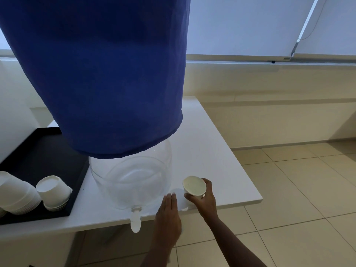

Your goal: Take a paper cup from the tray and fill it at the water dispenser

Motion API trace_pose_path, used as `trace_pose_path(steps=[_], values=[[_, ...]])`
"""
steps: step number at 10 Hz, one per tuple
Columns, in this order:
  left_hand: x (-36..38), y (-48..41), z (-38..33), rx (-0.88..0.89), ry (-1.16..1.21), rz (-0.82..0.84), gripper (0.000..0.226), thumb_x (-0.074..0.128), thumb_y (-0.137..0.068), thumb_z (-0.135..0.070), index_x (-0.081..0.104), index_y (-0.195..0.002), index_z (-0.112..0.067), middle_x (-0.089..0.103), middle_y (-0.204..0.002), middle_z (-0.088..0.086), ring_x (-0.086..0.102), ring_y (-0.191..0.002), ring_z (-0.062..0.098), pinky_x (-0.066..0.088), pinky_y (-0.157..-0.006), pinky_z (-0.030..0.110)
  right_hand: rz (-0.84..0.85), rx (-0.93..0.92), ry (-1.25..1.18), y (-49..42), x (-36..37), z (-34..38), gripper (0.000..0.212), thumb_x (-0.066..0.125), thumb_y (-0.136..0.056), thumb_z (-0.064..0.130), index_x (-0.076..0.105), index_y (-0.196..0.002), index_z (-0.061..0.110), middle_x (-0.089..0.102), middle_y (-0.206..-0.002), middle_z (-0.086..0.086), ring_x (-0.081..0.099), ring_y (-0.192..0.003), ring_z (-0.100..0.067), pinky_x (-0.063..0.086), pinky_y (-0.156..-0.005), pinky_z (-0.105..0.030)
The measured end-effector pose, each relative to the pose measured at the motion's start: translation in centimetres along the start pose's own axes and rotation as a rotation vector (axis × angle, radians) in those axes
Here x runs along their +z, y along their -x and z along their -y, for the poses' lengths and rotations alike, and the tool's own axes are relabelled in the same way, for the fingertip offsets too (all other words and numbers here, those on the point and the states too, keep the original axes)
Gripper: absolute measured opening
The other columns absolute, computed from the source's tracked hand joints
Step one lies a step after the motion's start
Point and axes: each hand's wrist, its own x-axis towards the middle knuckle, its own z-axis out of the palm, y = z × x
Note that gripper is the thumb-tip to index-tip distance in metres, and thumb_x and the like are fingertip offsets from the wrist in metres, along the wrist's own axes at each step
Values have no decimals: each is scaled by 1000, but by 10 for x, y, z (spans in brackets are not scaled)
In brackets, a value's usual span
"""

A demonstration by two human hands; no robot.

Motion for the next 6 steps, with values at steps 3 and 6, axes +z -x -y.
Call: trace_pose_path(steps=[3, 6], values=[[6, 0, -8, 7, 37, 28, 70, 97, -32, -19, 73, -93, 4, 78, -92, 17, 75, -83, 27, 62, -63, 30, 88, -26, 147, 4, -12, 1, 82, 74, -57, 38, 35, -125, 12, 50, -122, -7, 49, -112, -24, 42, -85, -24], [20, -1, -11, -159, 100, 177, 79, 51, -92, -41, 7, -146, -3, 12, -157, 22, 16, -145, 37, 22, -120, 42, 264, -77, 973, 25, -34, -30, 111, -28, -49, 72, -5, -141, 13, -1, -156, -9, -2, -143, -26, 9, -118, -44]])
